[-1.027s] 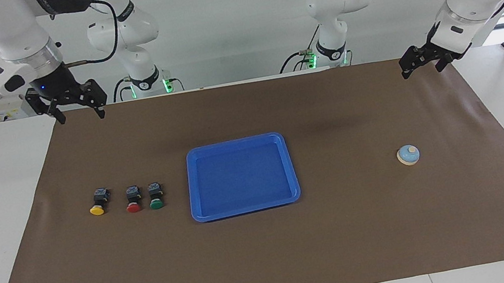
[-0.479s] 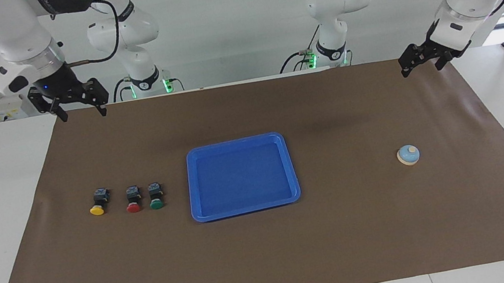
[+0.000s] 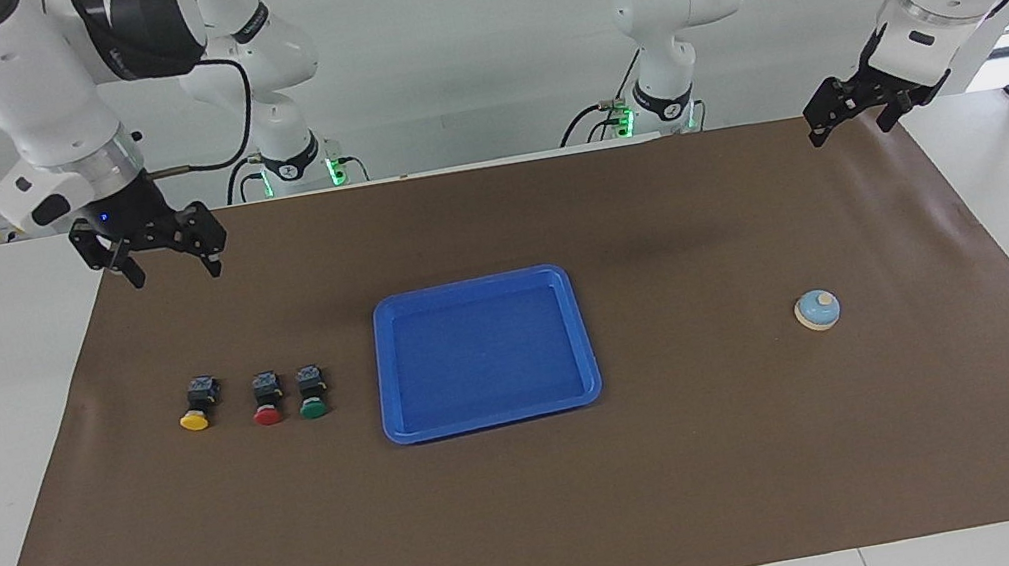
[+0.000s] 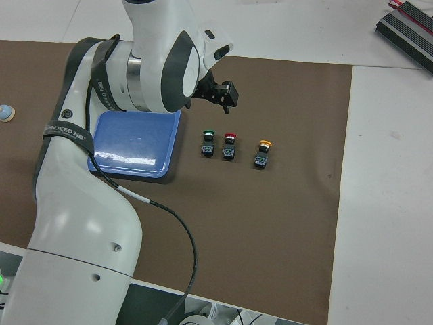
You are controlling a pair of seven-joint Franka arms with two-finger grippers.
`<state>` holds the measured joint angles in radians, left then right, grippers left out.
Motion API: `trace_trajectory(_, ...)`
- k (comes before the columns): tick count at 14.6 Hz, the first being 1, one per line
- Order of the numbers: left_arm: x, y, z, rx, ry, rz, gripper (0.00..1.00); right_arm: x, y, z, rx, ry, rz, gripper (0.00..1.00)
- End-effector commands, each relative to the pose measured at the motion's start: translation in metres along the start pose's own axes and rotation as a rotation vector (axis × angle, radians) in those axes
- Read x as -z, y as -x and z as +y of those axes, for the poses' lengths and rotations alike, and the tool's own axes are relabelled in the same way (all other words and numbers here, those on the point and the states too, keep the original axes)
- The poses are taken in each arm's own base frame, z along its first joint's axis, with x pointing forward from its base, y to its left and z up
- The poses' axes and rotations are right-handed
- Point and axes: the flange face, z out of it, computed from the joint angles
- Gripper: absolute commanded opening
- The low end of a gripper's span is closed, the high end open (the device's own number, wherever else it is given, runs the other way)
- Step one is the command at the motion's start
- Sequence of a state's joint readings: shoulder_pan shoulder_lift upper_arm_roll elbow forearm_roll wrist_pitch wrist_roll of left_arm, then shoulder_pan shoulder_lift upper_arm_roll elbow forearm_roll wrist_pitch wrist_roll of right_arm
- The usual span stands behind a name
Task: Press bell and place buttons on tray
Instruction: 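Reach the right gripper to the yellow button and grasp it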
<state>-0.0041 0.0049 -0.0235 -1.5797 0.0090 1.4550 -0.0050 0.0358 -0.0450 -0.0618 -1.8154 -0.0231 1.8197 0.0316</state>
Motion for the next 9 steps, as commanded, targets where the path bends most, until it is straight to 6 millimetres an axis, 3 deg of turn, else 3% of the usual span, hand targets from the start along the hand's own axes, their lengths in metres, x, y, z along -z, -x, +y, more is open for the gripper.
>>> trace_trajectory(1,-0.002,0.006,-0.001,0.013,0.015,0.011,1.0,-0.06,-0.016,0.039,0.008,-0.003,-0.032,1.0)
trace_trajectory(4,-0.002,0.006,-0.001,0.015,0.015,0.011,1.0,-0.117,-0.03,0.072,-0.026,0.003,-0.032,1.0)
trace_trajectory(5,-0.002,0.006,-0.001,0.015,0.015,0.011,1.0,-0.132,-0.033,0.074,-0.02,0.006,-0.018,1.0)
trace_trajectory(9,-0.001,0.007,-0.001,0.015,0.015,0.013,1.0,-0.208,-0.014,0.093,-0.052,0.008,-0.022,1.0)
